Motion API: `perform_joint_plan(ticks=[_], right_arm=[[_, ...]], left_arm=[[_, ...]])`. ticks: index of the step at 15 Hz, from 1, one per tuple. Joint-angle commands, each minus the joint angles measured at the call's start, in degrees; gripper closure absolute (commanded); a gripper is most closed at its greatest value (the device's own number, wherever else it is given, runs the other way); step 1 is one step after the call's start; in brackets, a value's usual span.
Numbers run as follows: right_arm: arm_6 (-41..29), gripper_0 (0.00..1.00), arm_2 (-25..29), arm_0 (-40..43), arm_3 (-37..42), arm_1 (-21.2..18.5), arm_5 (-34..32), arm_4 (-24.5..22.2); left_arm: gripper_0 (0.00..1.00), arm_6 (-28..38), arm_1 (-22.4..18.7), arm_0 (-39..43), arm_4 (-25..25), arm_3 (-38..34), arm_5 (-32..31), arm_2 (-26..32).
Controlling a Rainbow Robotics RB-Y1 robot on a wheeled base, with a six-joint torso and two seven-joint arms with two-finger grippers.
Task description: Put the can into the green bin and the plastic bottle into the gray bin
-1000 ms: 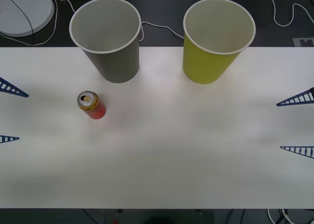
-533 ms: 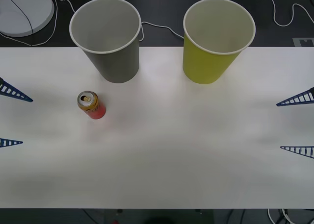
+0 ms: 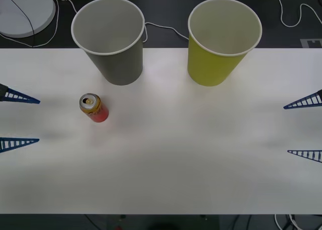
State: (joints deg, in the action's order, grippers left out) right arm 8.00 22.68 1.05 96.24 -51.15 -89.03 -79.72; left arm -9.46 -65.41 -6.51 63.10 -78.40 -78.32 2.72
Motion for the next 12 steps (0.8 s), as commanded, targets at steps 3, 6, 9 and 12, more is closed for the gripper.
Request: perform_joint_plan(ticks=[3, 6, 9, 12], right_arm=[[0.0, 0.0, 0.0, 0.0, 0.0, 0.0, 0.0, 0.0], [0.0, 0.0, 0.0, 0.0, 0.0, 0.0, 0.0, 0.0], [0.0, 0.0, 0.0, 0.0, 0.0, 0.0, 0.0, 0.0], [0.0, 0.0, 0.0, 0.0, 0.0, 0.0, 0.0, 0.0]], left_arm=[[0.0, -9.3, 4.1, 0.0, -4.7, 7.1, 3.3, -2.2], [0.0, -14.3, 7.8, -0.2, -7.0, 12.3, 3.4, -2.2], [0.0, -19.2, 11.3, -1.8, -7.8, 17.8, 3.3, -2.2], [0.0, -23.9, 14.3, -4.3, -8.1, 24.3, 1.4, -2.2]])
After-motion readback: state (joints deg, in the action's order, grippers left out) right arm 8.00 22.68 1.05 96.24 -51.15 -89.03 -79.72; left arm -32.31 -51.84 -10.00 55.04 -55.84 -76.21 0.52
